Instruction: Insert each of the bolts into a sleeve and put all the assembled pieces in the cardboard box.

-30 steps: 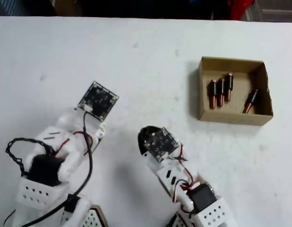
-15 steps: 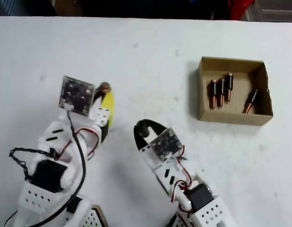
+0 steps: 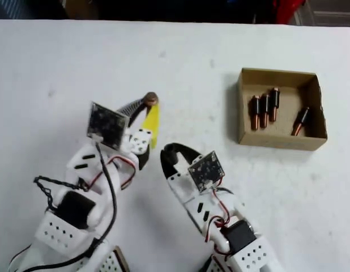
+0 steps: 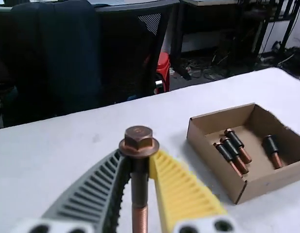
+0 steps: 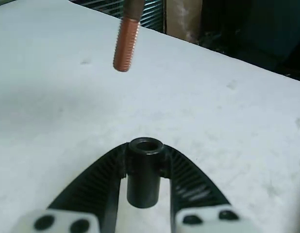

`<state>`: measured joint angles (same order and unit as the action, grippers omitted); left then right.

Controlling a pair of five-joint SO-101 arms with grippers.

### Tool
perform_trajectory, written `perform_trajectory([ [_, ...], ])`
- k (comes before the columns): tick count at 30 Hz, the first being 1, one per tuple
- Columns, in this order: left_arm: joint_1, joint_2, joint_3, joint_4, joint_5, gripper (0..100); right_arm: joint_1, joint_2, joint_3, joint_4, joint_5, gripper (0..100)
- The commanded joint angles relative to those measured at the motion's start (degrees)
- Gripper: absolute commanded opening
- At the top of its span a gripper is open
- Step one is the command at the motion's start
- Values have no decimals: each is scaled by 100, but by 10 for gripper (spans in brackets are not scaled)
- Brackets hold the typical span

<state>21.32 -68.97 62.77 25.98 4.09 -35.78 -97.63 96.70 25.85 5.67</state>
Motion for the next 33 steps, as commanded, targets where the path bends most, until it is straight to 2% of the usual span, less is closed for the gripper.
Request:
perform_trajectory([
  [1,66,-145,-123,-299,1108,20,-4,-66,44,-295,-88,17],
  [5,66,-145,-79,-545,1380,20,-4,-66,44,-347,-88,17],
  [13,110,-145,-79,-536,1345,20,251,-66,44,-347,-88,17],
  [33,84,-145,-79,-580,1363,20,259,-66,44,-505,-88,17],
])
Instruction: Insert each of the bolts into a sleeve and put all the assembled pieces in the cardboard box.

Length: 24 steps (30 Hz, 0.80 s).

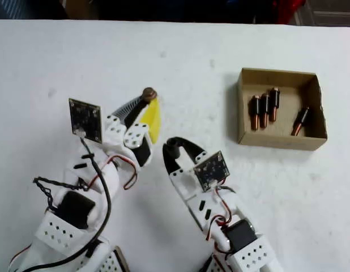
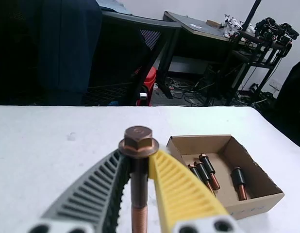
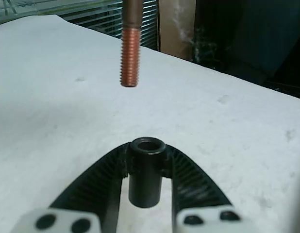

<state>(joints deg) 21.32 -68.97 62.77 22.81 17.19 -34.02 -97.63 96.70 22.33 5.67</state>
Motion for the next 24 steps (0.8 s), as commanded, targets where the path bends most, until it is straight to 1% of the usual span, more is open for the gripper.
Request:
perform_trajectory([
  [1,75,-145,-79,-264,44,20,84,-66,44,-145,-88,17],
  [20,75,-145,-79,-255,26,20,84,-57,44,31,-79,17],
  [22,92,-145,-79,-281,53,20,66,-66,44,4,-88,17],
  [24,110,-127,-79,-484,53,20,57,-66,44,-4,-88,17],
])
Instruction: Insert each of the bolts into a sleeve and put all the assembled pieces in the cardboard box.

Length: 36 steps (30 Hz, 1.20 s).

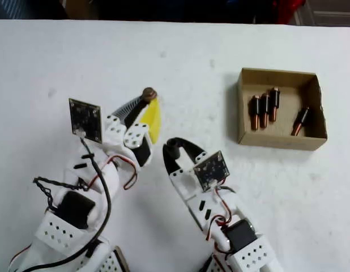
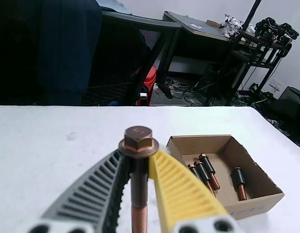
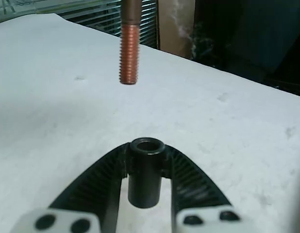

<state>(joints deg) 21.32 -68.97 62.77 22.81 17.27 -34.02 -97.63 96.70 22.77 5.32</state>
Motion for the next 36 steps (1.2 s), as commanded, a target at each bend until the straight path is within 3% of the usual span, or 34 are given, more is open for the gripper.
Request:
perform_trajectory([
  [1,101,-119,-62,-615,44,20,57,-66,44,-48,-53,17],
  [8,127,-145,809,-1899,53,20,84,-66,44,-48,-9,17],
  [12,224,-145,1055,-2198,53,20,84,-66,44,-48,-9,17],
  [22,523,-224,1055,-2171,62,20,84,-66,44,-48,-9,17],
  [29,567,-1376,1011,-949,62,20,66,-66,44,-48,-9,17],
  [36,585,-1429,1160,-835,70,20,84,-66,44,-48,-9,17],
])
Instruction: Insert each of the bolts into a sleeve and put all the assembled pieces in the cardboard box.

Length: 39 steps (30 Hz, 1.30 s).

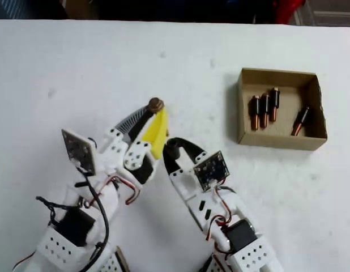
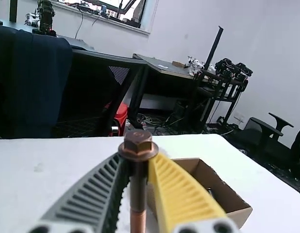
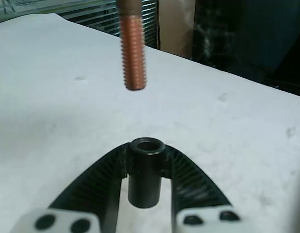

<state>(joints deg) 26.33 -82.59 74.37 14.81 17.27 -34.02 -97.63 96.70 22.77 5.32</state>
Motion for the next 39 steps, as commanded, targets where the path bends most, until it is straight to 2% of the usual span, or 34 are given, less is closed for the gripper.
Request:
perform_trajectory([
  [1,84,-48,9,-35,70,20,84,-66,44,-48,-9,17],
  [6,66,-40,18,-35,396,20,75,-66,44,-233,0,17],
  [13,40,-31,88,-62,387,20,84,-66,44,-303,0,17],
  [20,40,-31,695,-1108,387,20,66,-66,44,-418,0,17],
  [39,66,-31,905,-1116,387,20,48,-66,-88,-418,273,17],
])
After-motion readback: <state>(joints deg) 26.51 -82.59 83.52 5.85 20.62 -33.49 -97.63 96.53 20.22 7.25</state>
